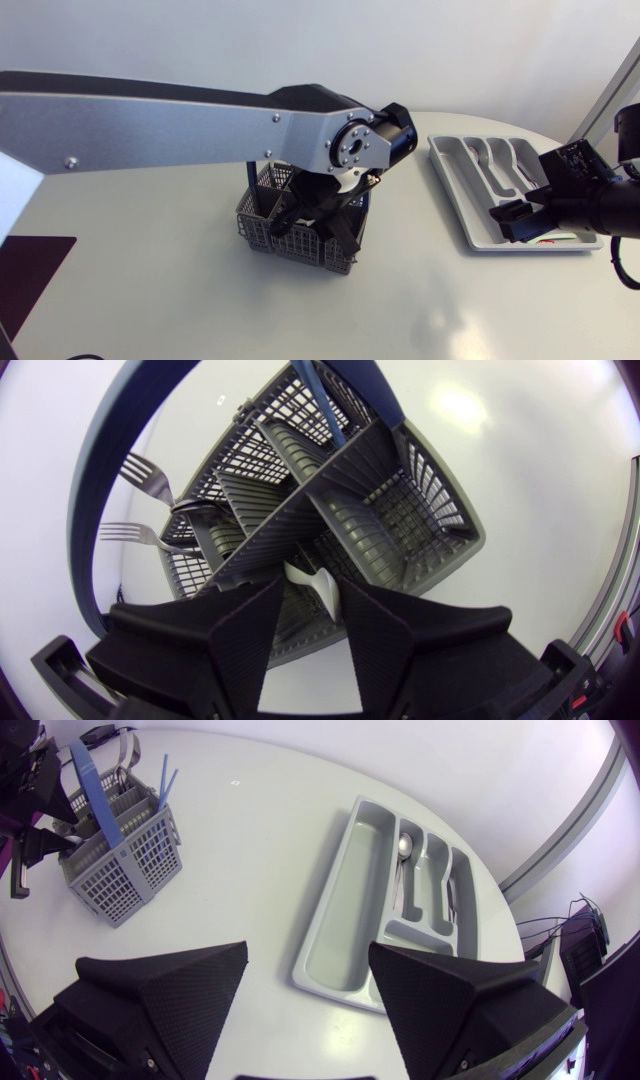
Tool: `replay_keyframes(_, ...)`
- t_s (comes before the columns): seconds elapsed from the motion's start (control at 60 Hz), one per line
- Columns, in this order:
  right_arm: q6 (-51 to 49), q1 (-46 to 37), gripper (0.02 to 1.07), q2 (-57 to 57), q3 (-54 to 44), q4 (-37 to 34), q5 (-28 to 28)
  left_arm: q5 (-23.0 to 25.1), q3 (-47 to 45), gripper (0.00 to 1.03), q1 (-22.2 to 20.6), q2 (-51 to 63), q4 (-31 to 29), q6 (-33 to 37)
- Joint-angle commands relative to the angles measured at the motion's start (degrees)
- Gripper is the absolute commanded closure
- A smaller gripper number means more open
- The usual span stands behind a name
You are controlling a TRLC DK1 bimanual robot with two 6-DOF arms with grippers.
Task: Sort the cutlery from the basket into the organizer compartments.
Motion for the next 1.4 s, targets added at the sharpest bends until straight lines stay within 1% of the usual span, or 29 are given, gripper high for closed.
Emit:
replay_keyframes(0.0, 1.49, 2.56, 0.20, -2.51, -2.42, -1.45, 0.63, -0.68, -0.77, 0.67, 0.31, -0.95, -0.95, -1.51)
replay_keyframes(0.083, 2.54, 5.81, 0.20, -3.91, -3.21, -2.06, 1.77, -0.68, -1.56, 0.68, 0.22, -1.22, -0.86, -1.51)
replay_keyframes(0.35, 4.39, 11.00, 0.20, -5.41, -3.73, -2.41, 3.36, -0.77, -3.58, 0.69, 1.10, -3.33, -0.77, -1.51)
replay_keyframes(0.45, 4.30, 11.79, 0.20, -5.76, -3.47, -2.50, 3.44, -0.68, -4.20, 0.74, 1.45, -3.50, -0.42, -1.34)
replay_keyframes(0.55, 4.30, 11.79, 0.18, -5.76, -3.56, -2.59, 3.53, -0.60, -4.64, 0.84, 2.15, -3.85, 0.81, -0.46)
replay_keyframes(0.633, 4.30, 11.79, 0.18, -5.76, -3.65, -2.59, 3.62, -0.16, -4.81, 0.86, 2.59, -3.94, 0.81, 0.07)
replay_keyframes(0.65, 4.21, 11.79, 0.18, -5.85, -3.65, -2.59, 3.71, 0.55, -4.72, 0.91, 2.77, -3.94, 0.90, 0.42)
replay_keyframes(0.7, 4.13, 11.79, 0.18, -5.85, -3.65, -2.59, 3.80, 1.43, -4.64, 0.95, 3.03, -3.94, 0.81, 0.51)
replay_keyframes(0.717, 4.13, 11.79, 0.18, -5.85, -3.56, -2.59, 3.71, 1.87, -4.46, 1.00, 3.12, -4.03, 0.81, 0.51)
replay_keyframes(0.733, 4.13, 11.79, 0.18, -5.85, -3.56, -2.59, 3.80, 2.04, -4.46, 1.00, 3.21, -4.03, 0.81, 0.60)
replay_keyframes(1.0, 4.04, 12.66, 0.18, -6.46, -3.30, -3.03, 3.80, 2.39, -4.20, 1.00, 3.47, -5.87, -0.95, 1.74)
replay_keyframes(1.317, 3.86, 16.36, 0.18, -8.04, -3.30, -3.91, 3.71, 3.36, -1.38, 1.00, 4.00, -10.44, -4.20, 3.59)
replay_keyframes(1.383, 3.77, 16.97, 0.18, -8.13, -3.21, -4.17, 3.71, 4.77, -0.68, 1.00, 3.82, -11.85, -5.52, 3.76)
